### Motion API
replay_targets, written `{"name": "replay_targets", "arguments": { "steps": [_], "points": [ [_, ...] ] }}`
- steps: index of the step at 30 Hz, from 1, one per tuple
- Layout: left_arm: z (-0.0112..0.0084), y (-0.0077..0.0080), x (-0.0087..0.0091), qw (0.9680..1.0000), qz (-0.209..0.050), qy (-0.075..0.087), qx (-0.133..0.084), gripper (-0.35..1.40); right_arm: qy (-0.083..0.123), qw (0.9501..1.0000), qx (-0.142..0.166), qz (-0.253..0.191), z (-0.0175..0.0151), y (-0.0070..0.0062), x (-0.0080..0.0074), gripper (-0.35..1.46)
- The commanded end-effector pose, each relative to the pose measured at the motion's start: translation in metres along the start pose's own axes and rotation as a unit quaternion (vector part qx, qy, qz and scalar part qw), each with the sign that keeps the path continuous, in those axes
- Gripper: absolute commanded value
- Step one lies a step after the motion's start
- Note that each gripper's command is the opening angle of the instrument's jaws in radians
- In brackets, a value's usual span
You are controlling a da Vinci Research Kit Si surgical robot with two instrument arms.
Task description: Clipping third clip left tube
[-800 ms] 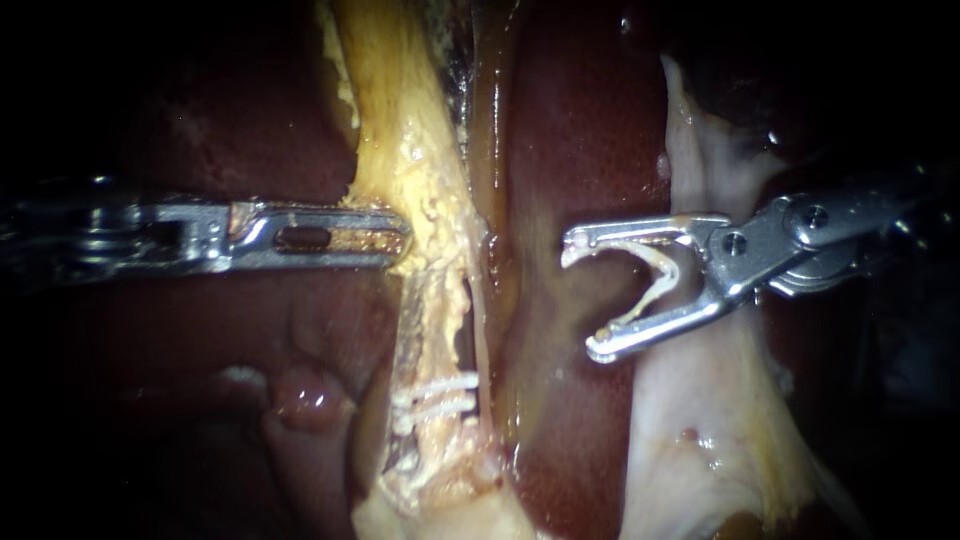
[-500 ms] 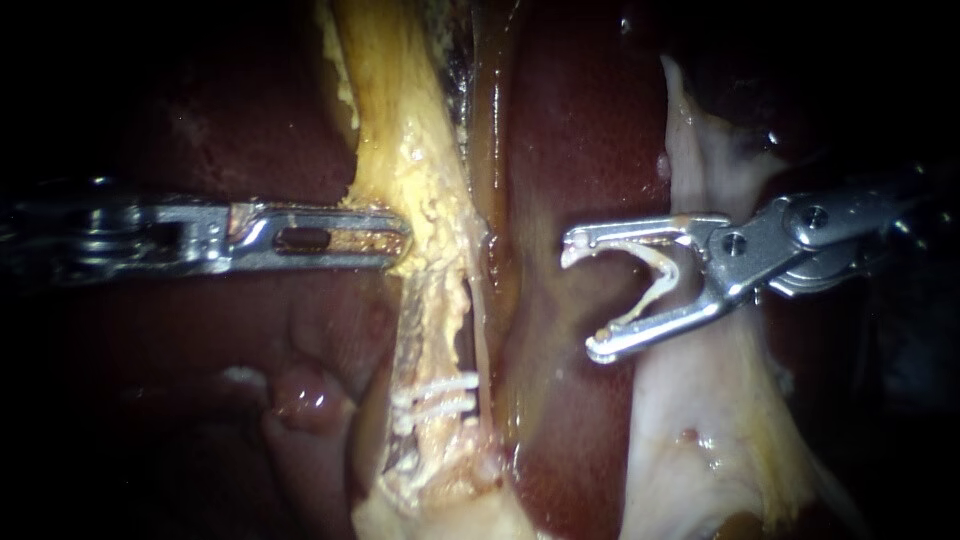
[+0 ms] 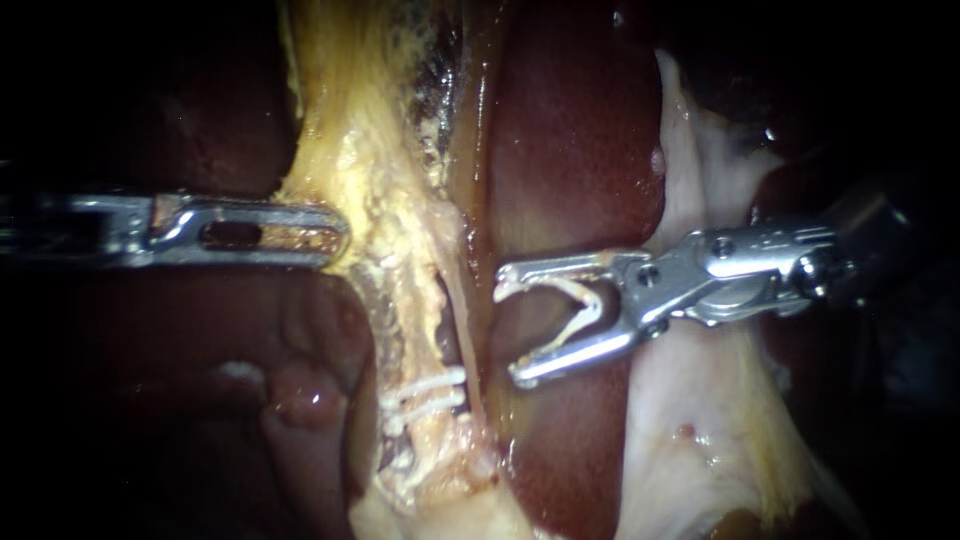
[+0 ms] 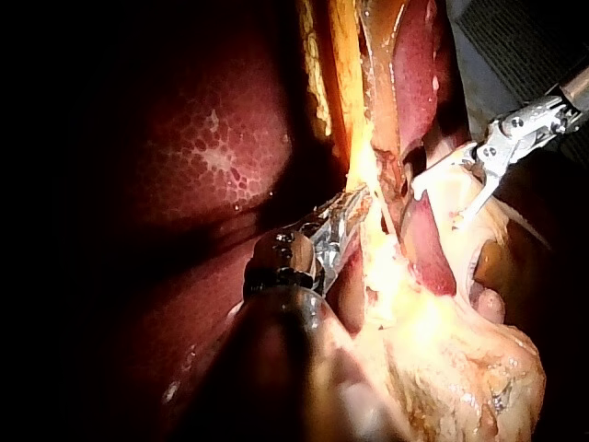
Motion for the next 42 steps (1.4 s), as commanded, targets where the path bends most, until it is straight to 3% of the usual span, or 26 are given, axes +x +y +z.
{"name": "replay_targets", "arguments": {
  "steps": [1, 8, 28, 33, 36, 42],
  "points": [
    [-0.0005, -0.0002, -0.0001, 1.0000, 0.001, -0.003, 0.001, -0.35, -0.001, 1.0000, 0.002, 0.005, 0.0004, 0.0003, -0.0002, 0.60],
    [-0.0030, -0.0016, -0.0009, 0.9999, 0.003, -0.016, 0.003, -0.35, -0.004, 0.9995, 0.013, 0.029, 0.0025, 0.0018, -0.0011, 0.60],
    [-0.0039, -0.0020, -0.0011, 0.9998, 0.004, -0.019, 0.005, -0.35, -0.002, 0.9982, 0.032, 0.051, 0.0067, 0.0046, -0.0026, 0.58],
    [-0.0040, -0.0021, -0.0011, 0.9998, 0.004, -0.019, 0.005, -0.35, 0.028, 0.9959, 0.057, 0.064, 0.0076, 0.0049, -0.0023, 0.58],
    [-0.0041, -0.0020, -0.0011, 0.9998, 0.004, -0.020, 0.004, -0.35, 0.036, 0.9951, 0.068, 0.062, 0.0073, 0.0050, -0.0018, 0.58],
    [-0.0041, -0.0020, -0.0011, 0.9998, 0.004, -0.020, 0.004, -0.35, 0.069, 0.9901, 0.097, 0.074, 0.0069, 0.0052, -0.0011, 0.58]
  ]
}}
